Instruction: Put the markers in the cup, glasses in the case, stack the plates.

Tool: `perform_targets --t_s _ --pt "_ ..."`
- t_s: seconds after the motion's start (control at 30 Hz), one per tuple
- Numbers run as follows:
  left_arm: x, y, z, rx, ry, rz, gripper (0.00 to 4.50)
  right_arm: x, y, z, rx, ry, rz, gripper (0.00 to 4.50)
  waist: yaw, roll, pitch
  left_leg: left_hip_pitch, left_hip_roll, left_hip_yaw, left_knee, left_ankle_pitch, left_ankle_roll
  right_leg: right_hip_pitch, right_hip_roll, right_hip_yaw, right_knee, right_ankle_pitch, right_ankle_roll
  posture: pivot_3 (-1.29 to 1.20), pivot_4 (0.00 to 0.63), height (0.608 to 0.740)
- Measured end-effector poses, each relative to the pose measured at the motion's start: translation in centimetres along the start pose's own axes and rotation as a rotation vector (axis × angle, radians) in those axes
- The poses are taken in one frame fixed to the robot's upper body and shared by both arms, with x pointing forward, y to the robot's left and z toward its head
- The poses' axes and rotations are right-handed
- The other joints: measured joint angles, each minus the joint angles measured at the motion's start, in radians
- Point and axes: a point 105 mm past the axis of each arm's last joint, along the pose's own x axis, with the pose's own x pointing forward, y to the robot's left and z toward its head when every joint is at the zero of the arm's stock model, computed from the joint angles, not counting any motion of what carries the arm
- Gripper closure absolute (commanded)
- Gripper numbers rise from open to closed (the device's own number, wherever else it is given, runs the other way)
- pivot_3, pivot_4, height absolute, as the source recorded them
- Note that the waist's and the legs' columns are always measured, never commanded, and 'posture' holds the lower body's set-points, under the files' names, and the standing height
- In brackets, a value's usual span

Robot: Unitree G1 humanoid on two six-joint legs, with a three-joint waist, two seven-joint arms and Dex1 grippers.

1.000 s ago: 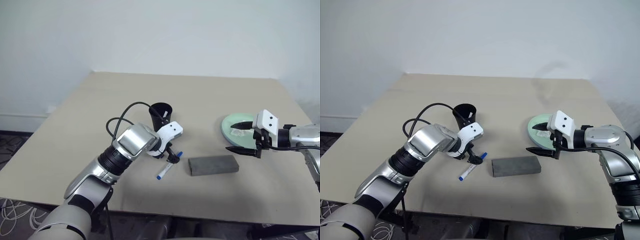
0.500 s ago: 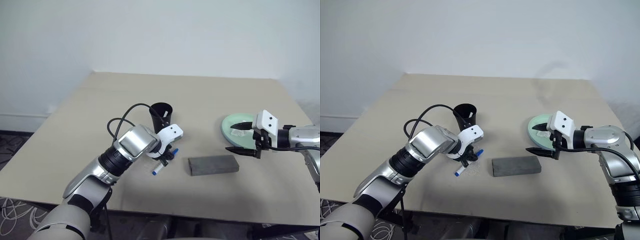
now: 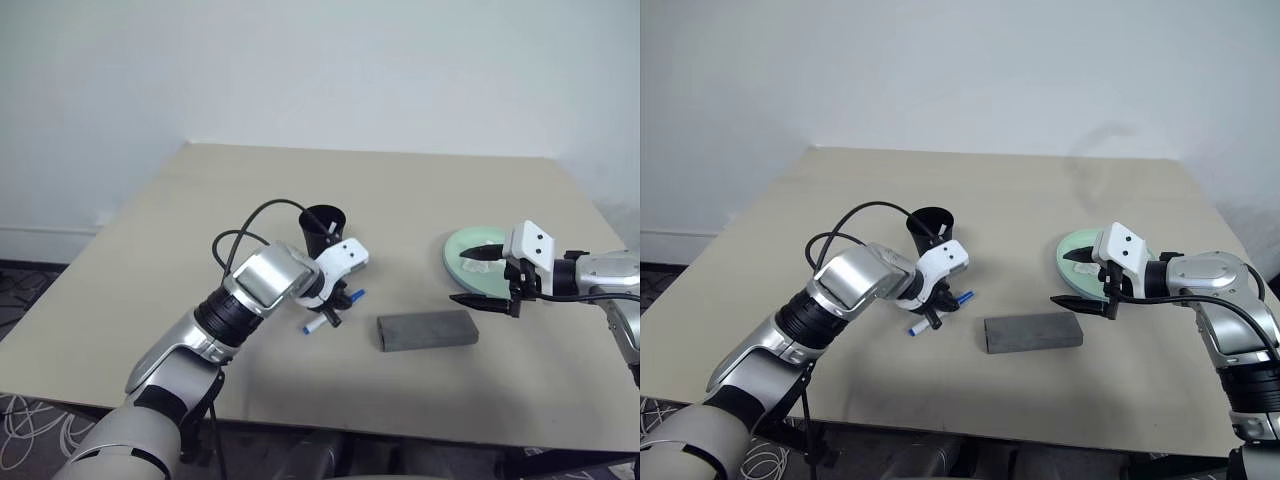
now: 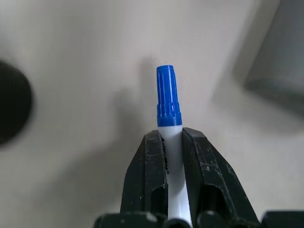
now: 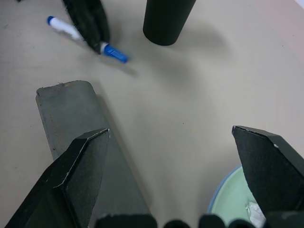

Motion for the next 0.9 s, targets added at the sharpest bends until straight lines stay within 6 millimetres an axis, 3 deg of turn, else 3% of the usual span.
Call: perform_targets --t_s 0.2,0.3,0.47,0.6,0.73,0.9 --pt "-4.6 0.4 8.6 0.005 -0.442 -0.050 4.41 0.1 -0.2 0.3 -0.009 -0.006 -0.002 0.00 -0.001 0.000 0.000 0.000 0.000 0.000 0.000 0.000 0.000 0.000 0.000 0.000 0.000 0.000 0.000 0.00 0.000 0.722" --pt "-5.9 2.4 10.2 -0.025 -0.574 -0.015 4.41 0.1 -0.3 0.6 -0.016 -0.012 -0.002 0.00 -0.001 0.001 0.000 0.001 0.000 0.000 0.000 0.000 0.000 -0.001 0.001 0.000 0.000 0.000 0.000 0.00 0.000 0.722" --pt "-8.1 9.0 10.4 -0.146 -0.779 0.184 4.41 0.3 -0.3 0.6 -0.018 -0.017 0.003 0.00 0.000 0.000 0.000 0.000 0.000 0.000 0.001 0.000 0.000 0.000 0.000 0.000 0.000 0.001 0.000 0.00 0.000 0.722" --pt "-9.0 11.8 9.6 -0.146 -0.851 0.309 4.41 0.4 -0.3 0.7 -0.020 -0.018 0.003 0.00 0.001 -0.001 0.000 0.000 0.000 0.000 0.003 0.000 0.000 0.001 0.000 -0.001 -0.002 0.004 -0.004 0.00 0.000 0.722" --pt "-8.1 12.9 8.2 -0.148 -0.845 0.349 4.41 0.4 -0.4 0.7 -0.020 -0.019 0.003 0.00 0.000 -0.002 0.000 0.000 0.000 0.000 0.003 0.000 0.000 0.001 0.000 0.000 -0.002 0.004 -0.004 0.00 0.000 0.722" --pt "-5.8 12.7 6.2 -0.189 -0.816 0.309 4.41 0.5 -0.4 0.8 -0.020 -0.024 0.003 0.00 0.000 -0.002 0.000 0.000 0.000 0.000 0.003 0.000 0.000 0.001 0.001 -0.001 -0.002 0.004 -0.004 0.00 0.000 0.722"
